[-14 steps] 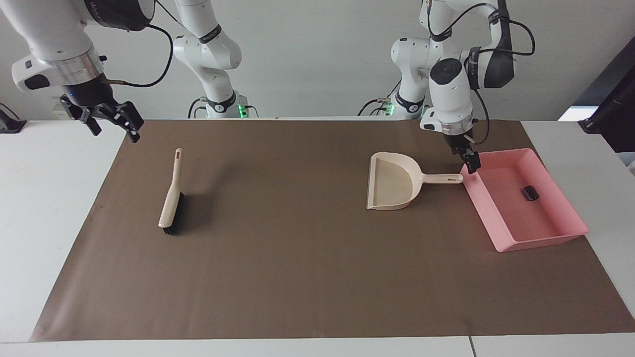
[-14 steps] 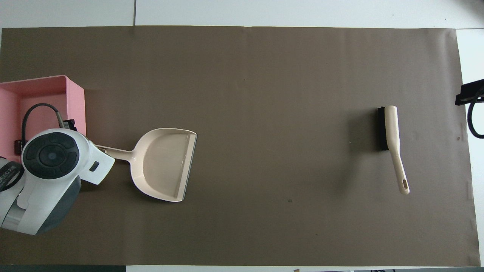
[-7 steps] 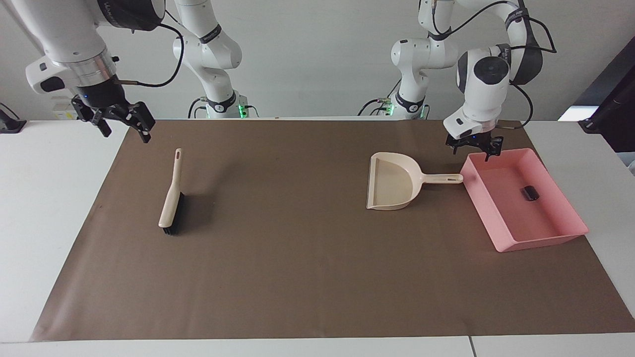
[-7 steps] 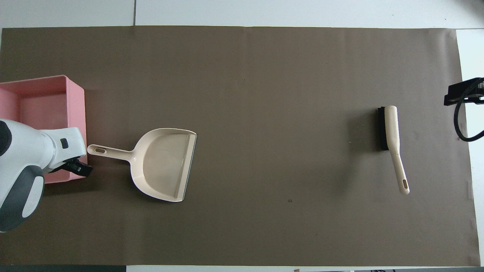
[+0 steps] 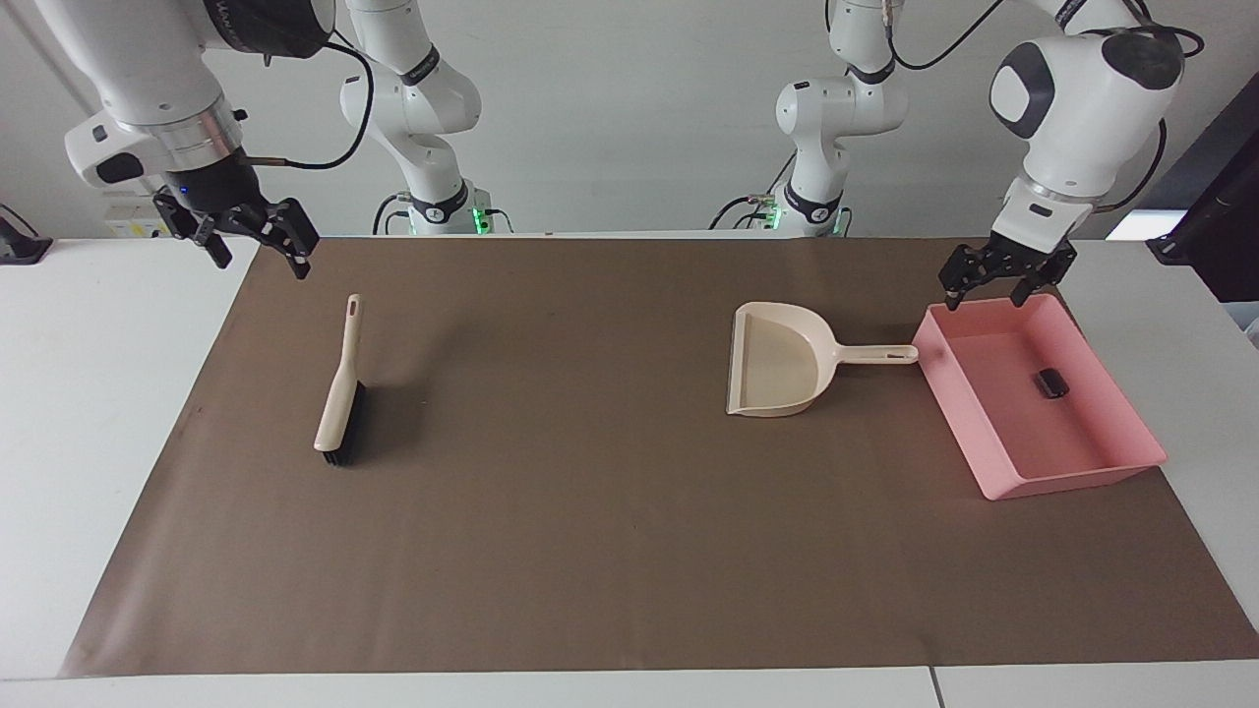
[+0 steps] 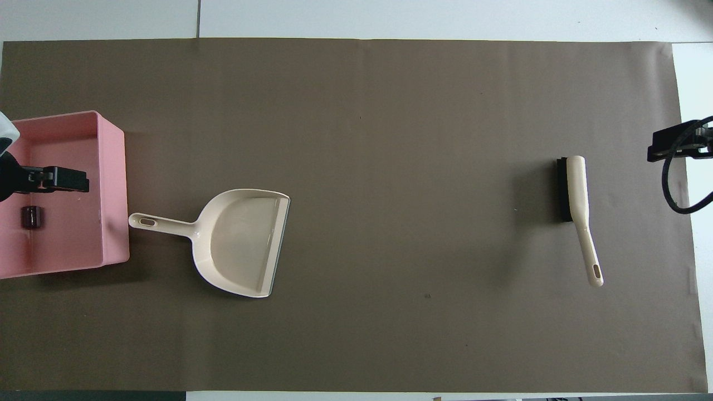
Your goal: Clean e-waste and dump in bin
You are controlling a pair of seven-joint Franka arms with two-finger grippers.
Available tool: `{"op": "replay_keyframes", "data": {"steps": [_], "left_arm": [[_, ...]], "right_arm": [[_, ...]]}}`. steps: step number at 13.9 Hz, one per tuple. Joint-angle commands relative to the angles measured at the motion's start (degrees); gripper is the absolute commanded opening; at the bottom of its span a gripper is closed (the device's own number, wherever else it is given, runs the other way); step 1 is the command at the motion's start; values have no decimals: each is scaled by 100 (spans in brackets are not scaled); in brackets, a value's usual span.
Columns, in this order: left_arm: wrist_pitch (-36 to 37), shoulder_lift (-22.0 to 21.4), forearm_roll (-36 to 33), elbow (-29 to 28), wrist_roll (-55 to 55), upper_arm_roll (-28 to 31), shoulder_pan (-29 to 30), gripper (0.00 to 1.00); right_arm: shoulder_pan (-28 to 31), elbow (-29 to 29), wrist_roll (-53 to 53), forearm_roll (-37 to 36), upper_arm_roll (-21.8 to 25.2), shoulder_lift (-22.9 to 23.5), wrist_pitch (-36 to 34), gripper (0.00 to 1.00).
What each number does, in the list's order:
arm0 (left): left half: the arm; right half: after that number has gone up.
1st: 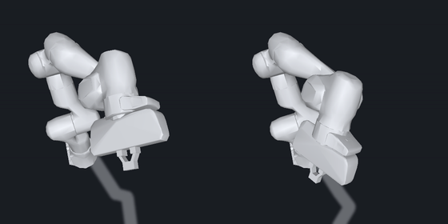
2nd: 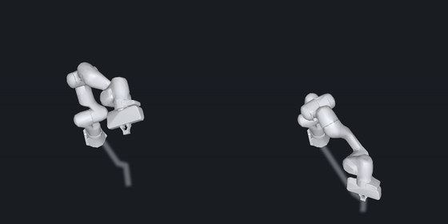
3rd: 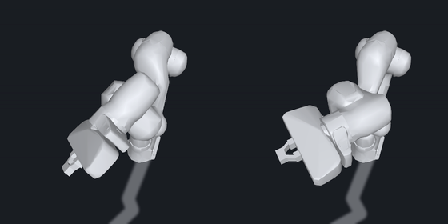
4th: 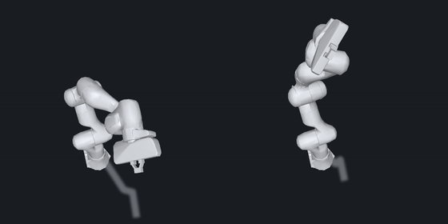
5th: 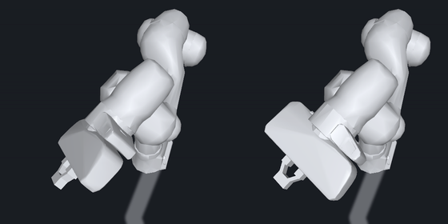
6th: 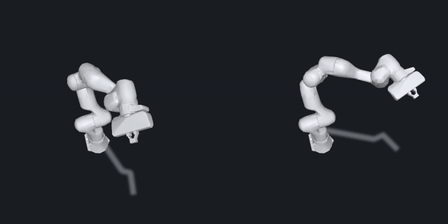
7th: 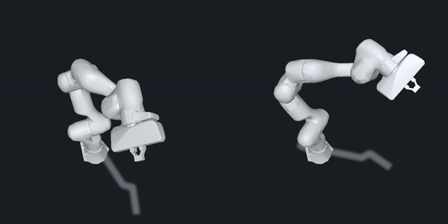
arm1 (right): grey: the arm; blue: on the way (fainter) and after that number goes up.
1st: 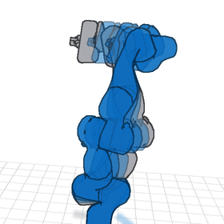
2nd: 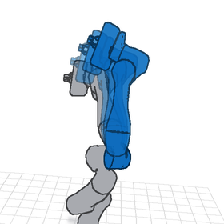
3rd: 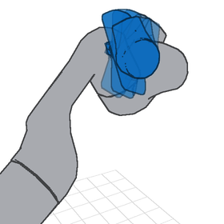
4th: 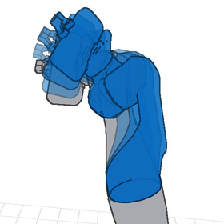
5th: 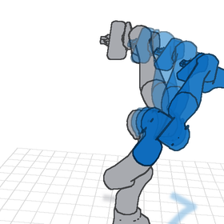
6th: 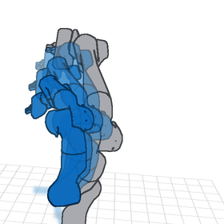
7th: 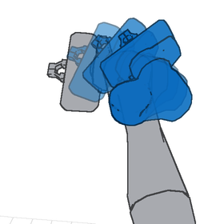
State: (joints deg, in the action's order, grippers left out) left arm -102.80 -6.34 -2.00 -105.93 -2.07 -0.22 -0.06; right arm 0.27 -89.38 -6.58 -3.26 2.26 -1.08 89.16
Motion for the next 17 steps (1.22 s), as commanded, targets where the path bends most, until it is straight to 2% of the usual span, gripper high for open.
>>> {"op": "replay_keyframes", "data": {"steps": [1,2,4,8,15,17], "left_arm": [[995,536,129,1317,93,-49,67,98],[1259,572,199,1582,101,-49,50,98],[1516,572,287,1760,136,-57,24,98],[1911,432,270,1602,365,-83,6,98],[1825,379,270,1462,348,-75,-20,98],[1702,379,270,1453,348,-84,-29,98]], "right_arm": [[-71,105,-80,10,37,38,-205,100],[-71,62,-63,10,37,21,-188,100],[-62,26,-45,18,37,-6,-153,100],[-27,26,-54,18,37,-6,-162,100],[-167,79,7,18,28,3,-310,100],[-159,193,7,263,37,47,-460,100]]}}
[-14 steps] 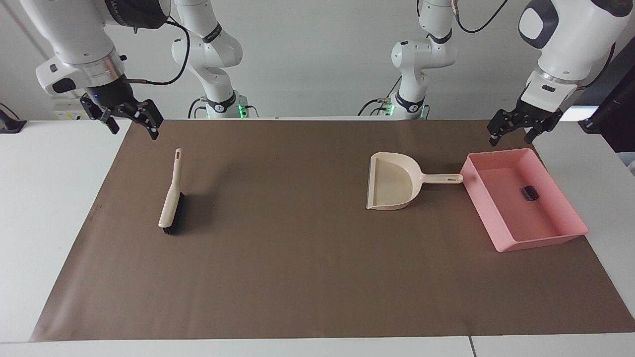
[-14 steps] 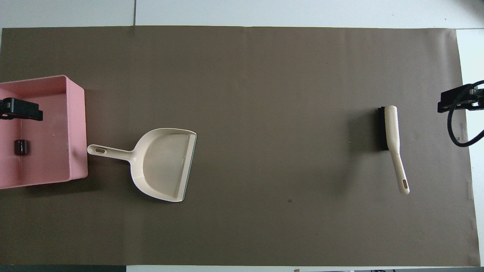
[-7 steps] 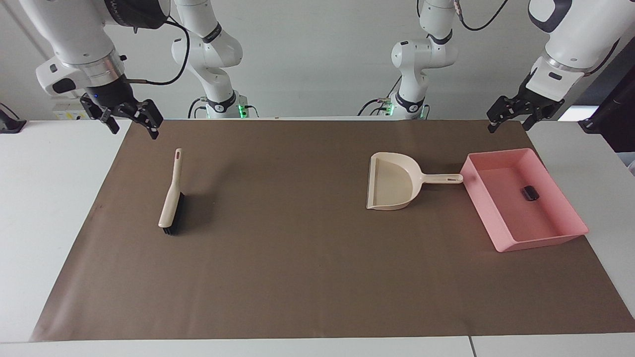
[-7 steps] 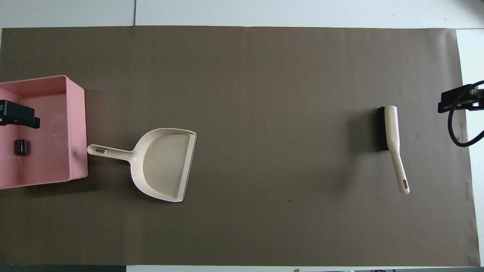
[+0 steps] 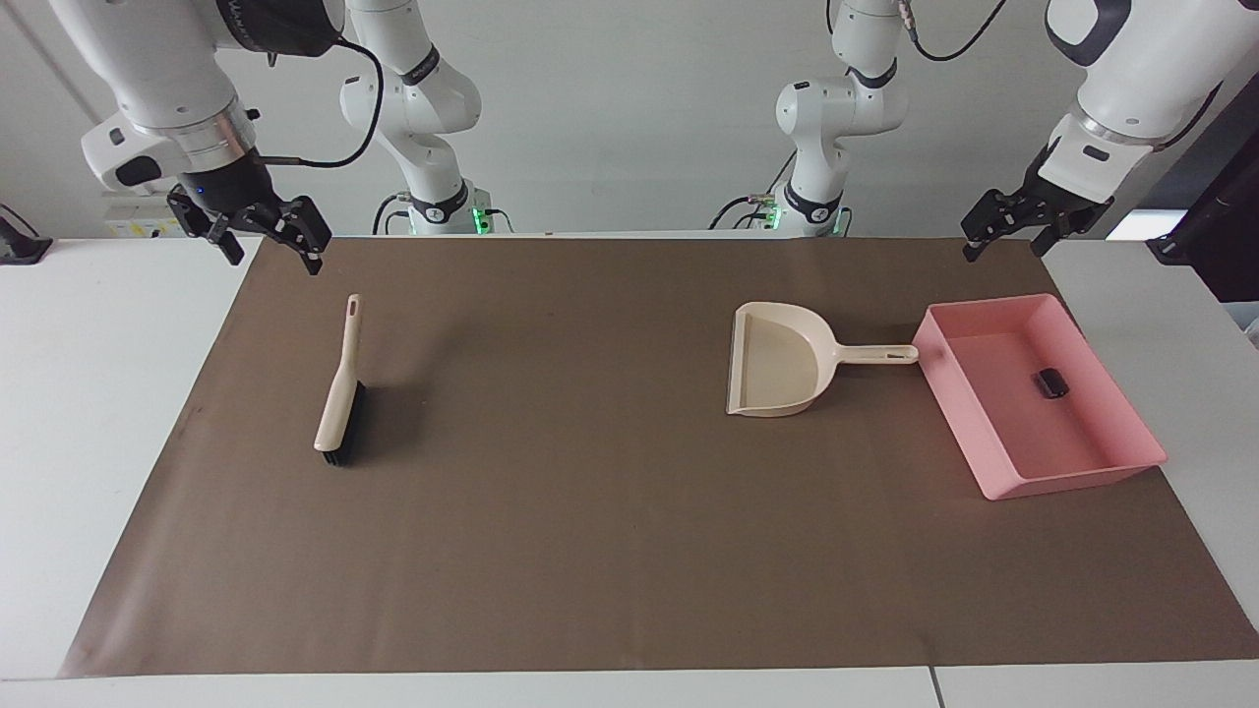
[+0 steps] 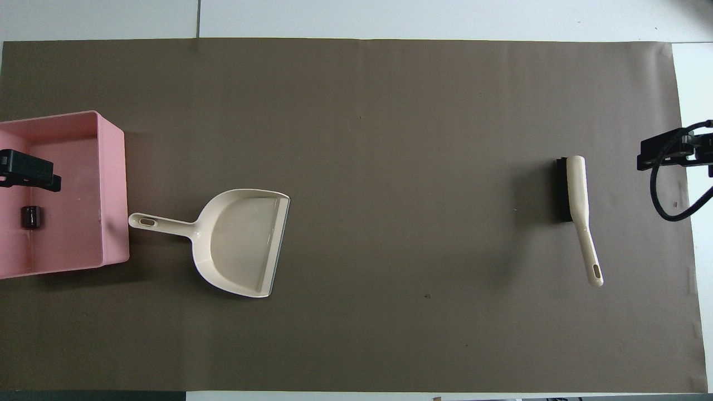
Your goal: Clean e-waste and dump in bin
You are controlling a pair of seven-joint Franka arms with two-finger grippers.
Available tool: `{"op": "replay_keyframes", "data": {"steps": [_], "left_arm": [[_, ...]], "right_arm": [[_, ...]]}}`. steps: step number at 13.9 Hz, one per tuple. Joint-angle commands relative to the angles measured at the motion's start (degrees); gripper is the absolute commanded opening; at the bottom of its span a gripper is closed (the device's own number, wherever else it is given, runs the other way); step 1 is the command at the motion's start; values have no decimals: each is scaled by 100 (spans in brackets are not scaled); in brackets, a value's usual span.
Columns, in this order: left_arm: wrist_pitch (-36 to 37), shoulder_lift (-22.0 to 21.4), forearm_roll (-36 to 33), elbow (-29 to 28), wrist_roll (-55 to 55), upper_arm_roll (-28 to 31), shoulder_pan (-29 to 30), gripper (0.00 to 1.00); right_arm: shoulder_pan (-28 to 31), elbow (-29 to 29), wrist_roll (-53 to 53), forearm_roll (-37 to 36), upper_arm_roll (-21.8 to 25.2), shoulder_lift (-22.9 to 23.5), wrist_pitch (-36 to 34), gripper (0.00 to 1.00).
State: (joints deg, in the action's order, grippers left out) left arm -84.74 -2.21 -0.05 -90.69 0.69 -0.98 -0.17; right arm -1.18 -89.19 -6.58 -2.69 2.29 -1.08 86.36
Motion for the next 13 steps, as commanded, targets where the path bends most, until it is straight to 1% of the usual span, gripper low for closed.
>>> {"op": "replay_keyframes", "data": {"steps": [1,4,7,9,13], "left_arm": [[-130,-34,75,-80,63,-8,-18,98],[-165,-43,75,-89,28,-25,-18,98],[-305,-60,75,-133,-77,-34,-18,98],[-323,-86,75,-186,-349,-34,-27,98],[-332,-104,75,-203,-368,-34,-18,98]], "right_arm": [[-5,208,7,243,35,64,-233,100],[-5,200,7,252,35,55,-242,100],[21,59,-1,261,35,-6,-225,100],[39,59,-10,261,35,-6,-199,100],[-5,50,-1,261,35,-6,-190,100]]}}
